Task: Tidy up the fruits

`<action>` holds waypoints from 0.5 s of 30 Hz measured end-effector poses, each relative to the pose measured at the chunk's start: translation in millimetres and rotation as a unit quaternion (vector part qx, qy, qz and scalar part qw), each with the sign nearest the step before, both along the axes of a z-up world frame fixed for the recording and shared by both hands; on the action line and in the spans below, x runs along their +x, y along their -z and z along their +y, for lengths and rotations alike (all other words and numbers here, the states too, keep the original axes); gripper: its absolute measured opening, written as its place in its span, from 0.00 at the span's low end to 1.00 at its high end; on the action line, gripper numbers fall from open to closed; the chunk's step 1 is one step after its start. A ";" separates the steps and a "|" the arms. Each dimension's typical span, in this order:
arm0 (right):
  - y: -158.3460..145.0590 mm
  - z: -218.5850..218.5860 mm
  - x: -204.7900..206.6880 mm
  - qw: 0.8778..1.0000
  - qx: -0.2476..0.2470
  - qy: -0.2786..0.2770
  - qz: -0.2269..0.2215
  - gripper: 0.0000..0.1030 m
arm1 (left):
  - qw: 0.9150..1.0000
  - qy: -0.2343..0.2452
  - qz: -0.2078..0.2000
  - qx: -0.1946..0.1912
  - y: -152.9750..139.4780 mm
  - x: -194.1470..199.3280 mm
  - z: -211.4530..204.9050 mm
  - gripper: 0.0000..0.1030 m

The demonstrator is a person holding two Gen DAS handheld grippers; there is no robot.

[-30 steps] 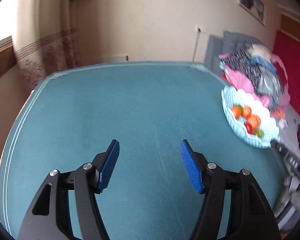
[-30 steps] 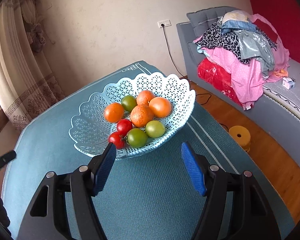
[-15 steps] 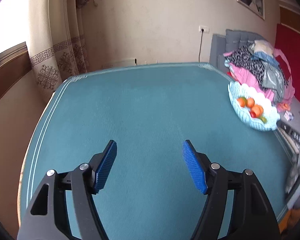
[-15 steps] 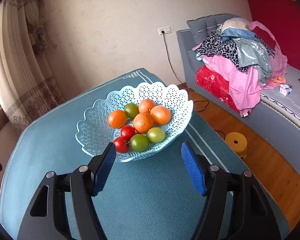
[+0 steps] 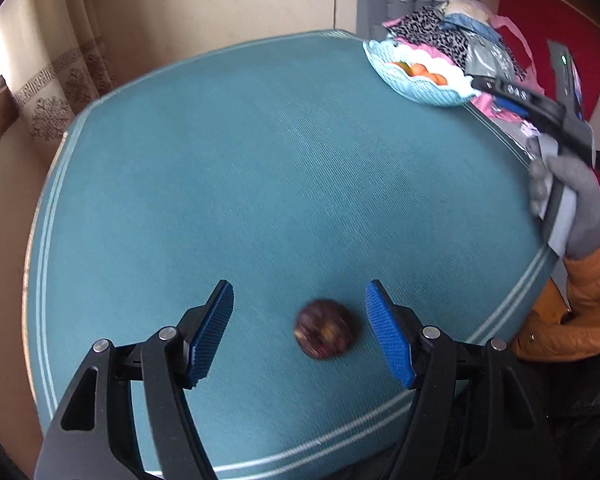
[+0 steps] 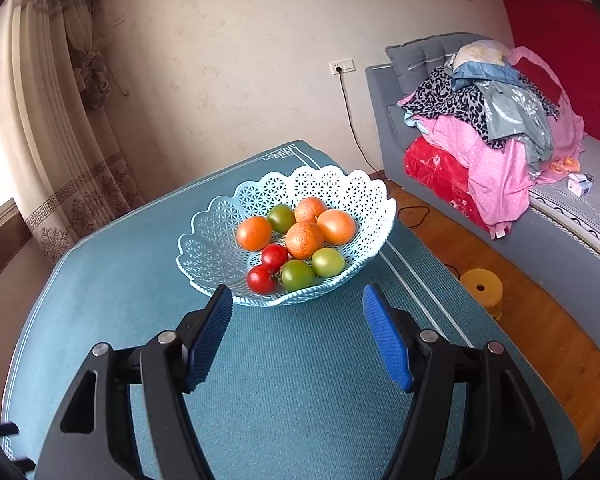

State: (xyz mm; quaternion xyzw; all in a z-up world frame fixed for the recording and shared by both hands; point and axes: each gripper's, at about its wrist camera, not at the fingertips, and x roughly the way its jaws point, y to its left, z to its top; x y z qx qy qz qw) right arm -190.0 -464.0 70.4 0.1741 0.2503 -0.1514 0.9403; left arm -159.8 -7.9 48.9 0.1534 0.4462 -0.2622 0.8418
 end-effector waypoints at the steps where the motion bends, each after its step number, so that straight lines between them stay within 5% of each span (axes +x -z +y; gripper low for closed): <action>1: -0.4 0.2 -0.7 1.000 -0.001 0.000 -0.001 0.66 | 1.000 0.004 0.008 0.000 5.2 -3.5 -1.1 0.68; 6: -0.3 -1.9 -4.5 1.000 -0.001 0.002 -0.001 0.66 | 0.999 0.006 0.035 -0.001 24.4 -7.3 -2.8 0.66; 12: 1.9 -8.6 -7.7 1.000 0.005 0.009 0.001 0.66 | 0.997 -0.013 0.073 0.003 46.1 2.7 -2.8 0.40; 15: 3.1 -11.2 -7.5 1.000 0.006 0.012 0.003 0.66 | 0.997 -0.014 0.072 0.003 46.9 5.4 -5.4 0.40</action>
